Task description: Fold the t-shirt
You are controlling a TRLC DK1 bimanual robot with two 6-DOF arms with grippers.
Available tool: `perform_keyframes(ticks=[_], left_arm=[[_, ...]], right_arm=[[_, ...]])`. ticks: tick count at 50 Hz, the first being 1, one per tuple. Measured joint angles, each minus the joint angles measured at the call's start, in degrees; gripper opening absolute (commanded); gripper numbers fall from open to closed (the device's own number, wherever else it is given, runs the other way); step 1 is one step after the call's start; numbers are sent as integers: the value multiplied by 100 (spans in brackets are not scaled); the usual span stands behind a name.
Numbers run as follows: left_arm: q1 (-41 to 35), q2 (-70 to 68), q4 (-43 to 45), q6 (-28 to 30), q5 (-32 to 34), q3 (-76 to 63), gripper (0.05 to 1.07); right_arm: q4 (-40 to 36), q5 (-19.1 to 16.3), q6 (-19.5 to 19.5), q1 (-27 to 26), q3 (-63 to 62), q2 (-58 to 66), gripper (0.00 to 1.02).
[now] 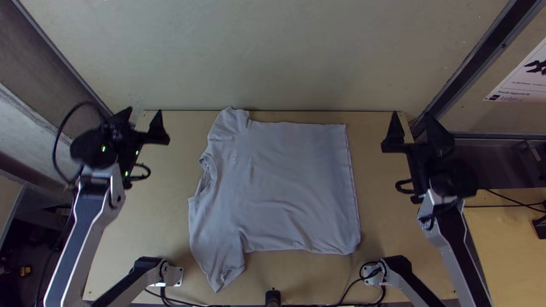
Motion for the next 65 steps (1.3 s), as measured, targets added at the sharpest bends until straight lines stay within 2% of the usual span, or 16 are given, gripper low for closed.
perform_keyframes(ticks=[12,23,40,50,65], left_arm=[[-81,1351,-737,-238,-2,1084,103],[-105,2284,-999,-442,-2,1939,103],[-116,3969,-1856,-946,-2,3390,103],[-118,5071,-2710,-1213,-2,4542,103],[-256,6570,-3899,-1220,-2,6201,102]], right_arm=[[-765,0,116,-2,1252,1355,99],[-1025,2,201,-103,1899,2398,99],[-2441,-7,573,-271,3462,4013,99],[-2618,-186,872,-282,3871,4697,99],[-2815,-249,1318,-280,4076,5278,99]])
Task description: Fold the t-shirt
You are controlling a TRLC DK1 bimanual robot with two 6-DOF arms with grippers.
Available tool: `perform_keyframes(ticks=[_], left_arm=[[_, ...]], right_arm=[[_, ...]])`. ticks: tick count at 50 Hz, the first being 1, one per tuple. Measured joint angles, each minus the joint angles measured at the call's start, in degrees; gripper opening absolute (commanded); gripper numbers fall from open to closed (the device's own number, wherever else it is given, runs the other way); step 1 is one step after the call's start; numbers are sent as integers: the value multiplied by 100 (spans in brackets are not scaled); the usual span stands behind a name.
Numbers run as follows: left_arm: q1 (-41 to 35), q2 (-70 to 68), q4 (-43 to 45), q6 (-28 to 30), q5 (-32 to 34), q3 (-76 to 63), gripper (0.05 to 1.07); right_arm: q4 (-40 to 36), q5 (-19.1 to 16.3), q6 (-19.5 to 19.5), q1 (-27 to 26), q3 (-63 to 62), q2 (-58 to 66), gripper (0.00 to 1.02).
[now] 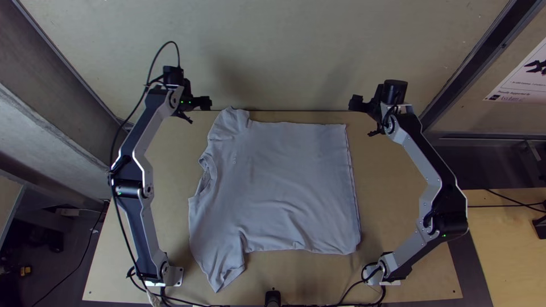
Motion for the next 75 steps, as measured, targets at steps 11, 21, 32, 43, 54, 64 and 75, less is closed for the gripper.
perform_keyframes(ticks=[11,21,32,43,54,64,75], left_arm=[[-90,579,-35,-2,0,122,101],[-162,940,-31,-4,-2,179,101],[-275,1239,-31,-2,-162,280,101],[-332,1469,79,2,-267,334,93],[-339,1622,321,33,-284,367,29],[-426,1622,339,131,-286,372,8],[-498,1622,339,131,-284,374,8]], right_arm=[[-138,0,83,-2,17,243,99],[-284,0,212,-28,42,404,99],[-404,0,343,-39,59,678,99],[-400,0,387,-37,59,697,99],[-402,0,448,-26,59,734,99],[-560,0,470,-26,173,925,98],[-1217,0,557,-26,946,1604,95]])
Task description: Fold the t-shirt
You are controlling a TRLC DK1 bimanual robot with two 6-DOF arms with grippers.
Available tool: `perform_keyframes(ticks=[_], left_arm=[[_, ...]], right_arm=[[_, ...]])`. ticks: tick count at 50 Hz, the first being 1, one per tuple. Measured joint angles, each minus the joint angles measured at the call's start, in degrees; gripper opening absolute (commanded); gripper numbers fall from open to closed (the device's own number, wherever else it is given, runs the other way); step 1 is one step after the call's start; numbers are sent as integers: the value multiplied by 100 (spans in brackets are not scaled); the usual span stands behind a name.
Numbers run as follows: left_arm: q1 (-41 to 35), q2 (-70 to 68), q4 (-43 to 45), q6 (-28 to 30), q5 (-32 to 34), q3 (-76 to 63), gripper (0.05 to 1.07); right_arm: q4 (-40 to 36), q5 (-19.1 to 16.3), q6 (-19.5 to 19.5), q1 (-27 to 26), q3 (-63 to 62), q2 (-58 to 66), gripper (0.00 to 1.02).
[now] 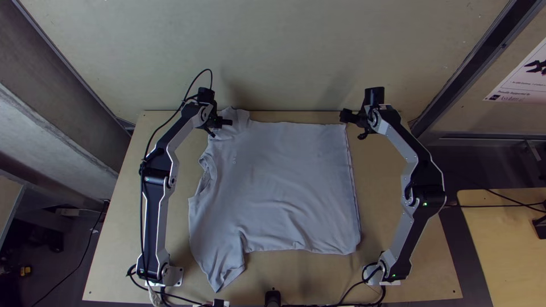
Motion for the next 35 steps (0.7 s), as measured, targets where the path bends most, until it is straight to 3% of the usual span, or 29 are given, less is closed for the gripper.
perform_keyframes(ticks=[14,24,28,35], left_arm=[[7,0,0,0,-2,0,8],[7,0,0,0,0,0,8],[17,0,0,2,-2,0,8],[39,0,0,0,0,0,8]], right_arm=[[-632,-2,240,0,1045,730,89],[-822,-2,389,4,1637,1349,80],[-1073,-2,457,17,2002,1665,73],[-1580,-2,573,33,2796,2275,73]])
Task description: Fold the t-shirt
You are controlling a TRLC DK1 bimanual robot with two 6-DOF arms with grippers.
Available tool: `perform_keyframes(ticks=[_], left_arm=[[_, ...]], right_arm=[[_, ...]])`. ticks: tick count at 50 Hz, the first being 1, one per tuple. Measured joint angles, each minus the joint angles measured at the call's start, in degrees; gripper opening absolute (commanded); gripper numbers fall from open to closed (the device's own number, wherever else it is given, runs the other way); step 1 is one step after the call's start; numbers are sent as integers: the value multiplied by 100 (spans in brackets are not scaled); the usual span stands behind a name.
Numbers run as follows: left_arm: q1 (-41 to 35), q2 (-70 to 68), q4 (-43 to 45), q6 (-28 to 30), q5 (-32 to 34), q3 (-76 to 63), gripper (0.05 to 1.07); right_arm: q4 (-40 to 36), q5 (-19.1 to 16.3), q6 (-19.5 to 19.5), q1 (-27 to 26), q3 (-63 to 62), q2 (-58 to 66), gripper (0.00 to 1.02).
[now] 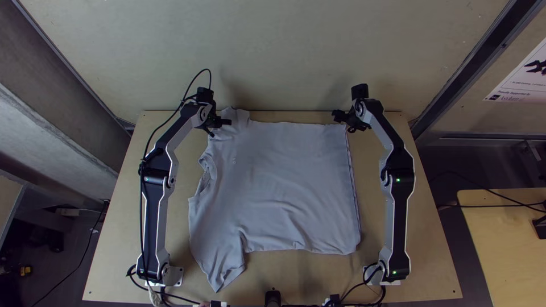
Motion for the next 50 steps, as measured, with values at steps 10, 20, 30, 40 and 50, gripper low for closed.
perform_keyframes(ticks=[10,20,30,40,50], left_arm=[[0,0,0,2,0,0,8],[0,0,0,2,0,0,8],[0,0,-2,2,0,0,8],[11,-2,-2,22,0,0,8],[114,-13,155,22,22,0,8]], right_arm=[[-85,0,24,42,245,212,59],[-90,-13,92,101,291,225,28],[-90,-7,90,118,302,295,6],[-87,-13,85,118,356,332,2],[-85,-13,85,118,367,332,2]])
